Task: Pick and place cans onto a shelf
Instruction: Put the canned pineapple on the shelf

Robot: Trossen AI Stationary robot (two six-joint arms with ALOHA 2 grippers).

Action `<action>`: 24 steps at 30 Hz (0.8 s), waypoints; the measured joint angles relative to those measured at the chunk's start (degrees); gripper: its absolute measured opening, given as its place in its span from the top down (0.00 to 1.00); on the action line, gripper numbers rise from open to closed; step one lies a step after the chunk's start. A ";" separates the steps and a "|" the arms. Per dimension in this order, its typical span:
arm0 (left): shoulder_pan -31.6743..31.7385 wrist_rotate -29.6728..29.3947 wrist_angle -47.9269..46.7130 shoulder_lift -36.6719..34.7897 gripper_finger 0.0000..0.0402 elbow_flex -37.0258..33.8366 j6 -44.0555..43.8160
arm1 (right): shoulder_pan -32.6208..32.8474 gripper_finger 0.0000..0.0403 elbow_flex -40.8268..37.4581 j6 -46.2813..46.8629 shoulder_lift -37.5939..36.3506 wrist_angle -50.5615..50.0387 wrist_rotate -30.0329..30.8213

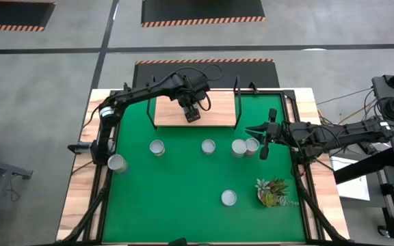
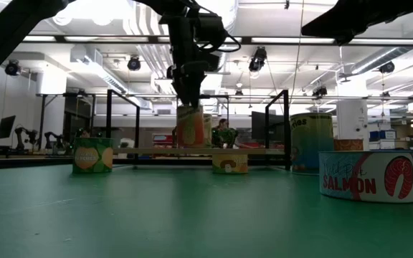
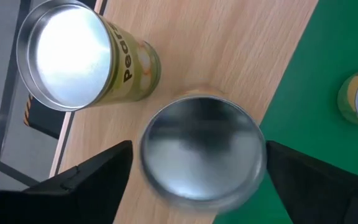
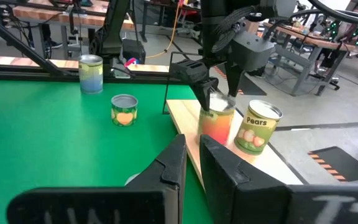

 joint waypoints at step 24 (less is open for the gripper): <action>-4.39 -3.59 0.61 -12.02 0.23 -9.43 5.11 | 0.00 0.91 0.00 1.25 -0.02 -1.99 0.02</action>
